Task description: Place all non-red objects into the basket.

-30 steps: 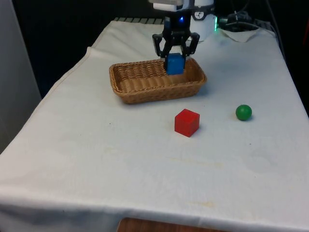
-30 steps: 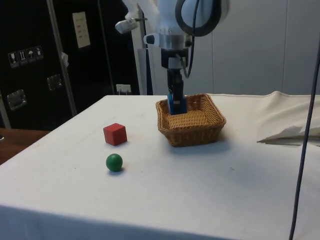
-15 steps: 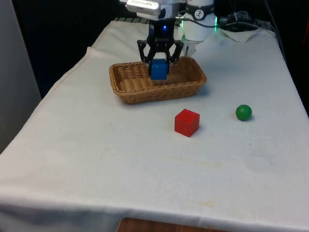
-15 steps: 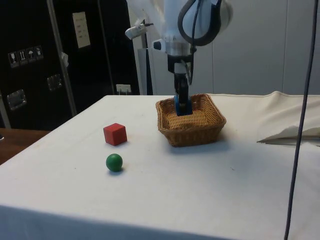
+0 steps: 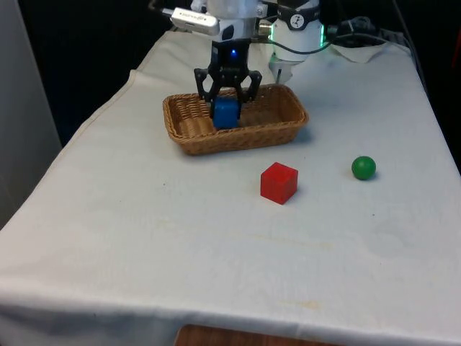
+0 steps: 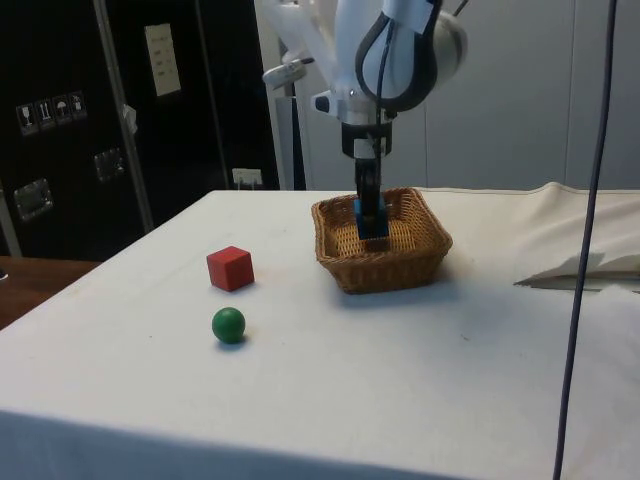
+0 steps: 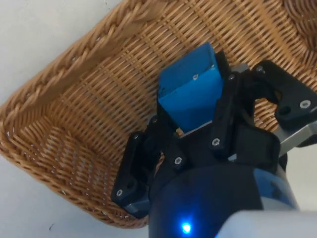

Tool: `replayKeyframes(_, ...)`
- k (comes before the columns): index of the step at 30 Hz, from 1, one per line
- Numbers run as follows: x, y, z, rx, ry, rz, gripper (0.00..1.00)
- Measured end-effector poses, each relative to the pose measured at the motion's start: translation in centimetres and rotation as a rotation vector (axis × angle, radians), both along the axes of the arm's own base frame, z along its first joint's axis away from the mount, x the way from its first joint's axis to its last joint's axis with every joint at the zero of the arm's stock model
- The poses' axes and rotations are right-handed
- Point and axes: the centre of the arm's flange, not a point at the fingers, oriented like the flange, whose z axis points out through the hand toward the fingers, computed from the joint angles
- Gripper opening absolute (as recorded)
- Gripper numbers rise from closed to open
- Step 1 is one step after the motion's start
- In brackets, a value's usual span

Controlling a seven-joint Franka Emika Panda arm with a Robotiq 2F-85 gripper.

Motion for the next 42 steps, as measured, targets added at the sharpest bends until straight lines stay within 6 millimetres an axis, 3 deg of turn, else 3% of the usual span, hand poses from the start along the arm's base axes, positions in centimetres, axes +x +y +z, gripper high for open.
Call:
replayKeyframes(5,0.0,-0.1,0.0,0.006,-0.001,-0.005,0.56)
replayKeyframes(6,0.0,-0.1,0.0,0.006,-0.001,-0.005,0.76)
replayKeyframes(7,-0.1,-0.1,-0.1,0.008,-0.001,-0.008,0.76)
replayKeyframes(9,-0.1,-0.2,-0.1,0.008,0.0,-0.009,0.98)
replayKeyframes(10,-0.1,-0.2,-0.1,0.009,0.0,-0.01,1.0)
replayKeyframes(19,0.0,-0.2,-0.1,0.009,-0.002,-0.013,1.0)
replayKeyframes(32,0.1,-0.6,3.3,0.05,-0.033,-0.078,1.0)
replayKeyframes(42,0.3,0.2,4.5,0.072,-0.042,-0.106,1.0)
